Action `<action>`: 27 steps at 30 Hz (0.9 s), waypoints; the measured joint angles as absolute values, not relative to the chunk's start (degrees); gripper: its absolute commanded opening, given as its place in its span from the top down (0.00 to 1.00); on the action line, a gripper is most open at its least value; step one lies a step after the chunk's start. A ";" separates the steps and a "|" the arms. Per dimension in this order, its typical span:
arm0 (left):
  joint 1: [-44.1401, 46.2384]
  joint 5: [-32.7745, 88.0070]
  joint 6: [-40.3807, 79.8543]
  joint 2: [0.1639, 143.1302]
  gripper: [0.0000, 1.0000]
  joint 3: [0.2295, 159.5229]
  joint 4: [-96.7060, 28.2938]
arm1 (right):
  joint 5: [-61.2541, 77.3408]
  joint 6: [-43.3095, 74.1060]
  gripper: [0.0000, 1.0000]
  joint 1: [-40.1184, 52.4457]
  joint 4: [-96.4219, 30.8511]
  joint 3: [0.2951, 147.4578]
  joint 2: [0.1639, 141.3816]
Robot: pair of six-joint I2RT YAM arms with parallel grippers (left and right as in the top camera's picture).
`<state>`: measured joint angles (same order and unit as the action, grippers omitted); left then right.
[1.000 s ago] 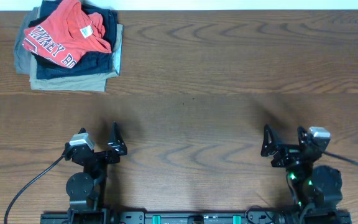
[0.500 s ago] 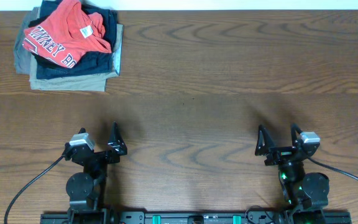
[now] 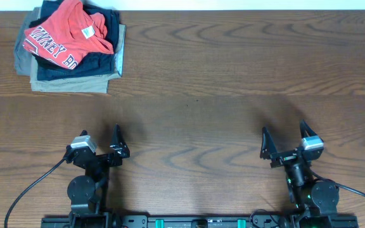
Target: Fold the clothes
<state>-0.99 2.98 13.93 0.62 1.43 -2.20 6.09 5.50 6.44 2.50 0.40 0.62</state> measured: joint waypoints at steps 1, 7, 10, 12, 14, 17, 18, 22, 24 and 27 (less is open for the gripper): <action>-1.02 2.98 13.93 0.62 0.02 1.43 -2.20 | 6.09 5.13 0.01 6.44 1.32 0.40 0.62; -0.99 2.98 13.93 0.62 0.02 1.43 -2.20 | 6.00 3.86 0.01 6.44 -3.51 0.40 0.69; -0.99 2.98 13.96 0.62 0.02 1.43 -2.20 | 6.00 3.70 0.01 6.44 -3.51 0.40 0.69; -0.99 2.98 13.93 0.62 0.02 1.43 -2.20 | 6.00 3.62 0.01 6.42 -3.51 0.40 0.69; -0.99 2.98 13.93 0.62 0.02 1.43 -2.20 | 6.00 3.60 0.01 6.42 -3.51 0.40 0.69; -0.99 2.98 13.93 0.62 0.02 1.43 -2.20 | 6.00 3.60 0.01 6.42 -3.51 0.40 0.69; -0.99 2.98 13.93 0.62 0.02 1.43 -2.20 | 6.00 3.60 0.01 6.42 -3.51 0.40 0.69; -0.99 2.98 13.93 0.62 0.02 1.43 -2.20 | 6.00 3.60 0.01 6.42 -3.51 0.40 0.69; -0.99 2.98 13.93 0.62 0.02 1.43 -2.20 | 6.00 3.60 0.02 6.42 -3.51 0.40 0.69; -0.99 2.98 13.93 0.62 0.02 1.43 -2.20 | 6.00 3.57 0.01 6.42 -3.51 0.40 0.69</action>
<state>-0.99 2.98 13.93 0.62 1.43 -2.20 6.00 3.57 6.42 -3.51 0.40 0.69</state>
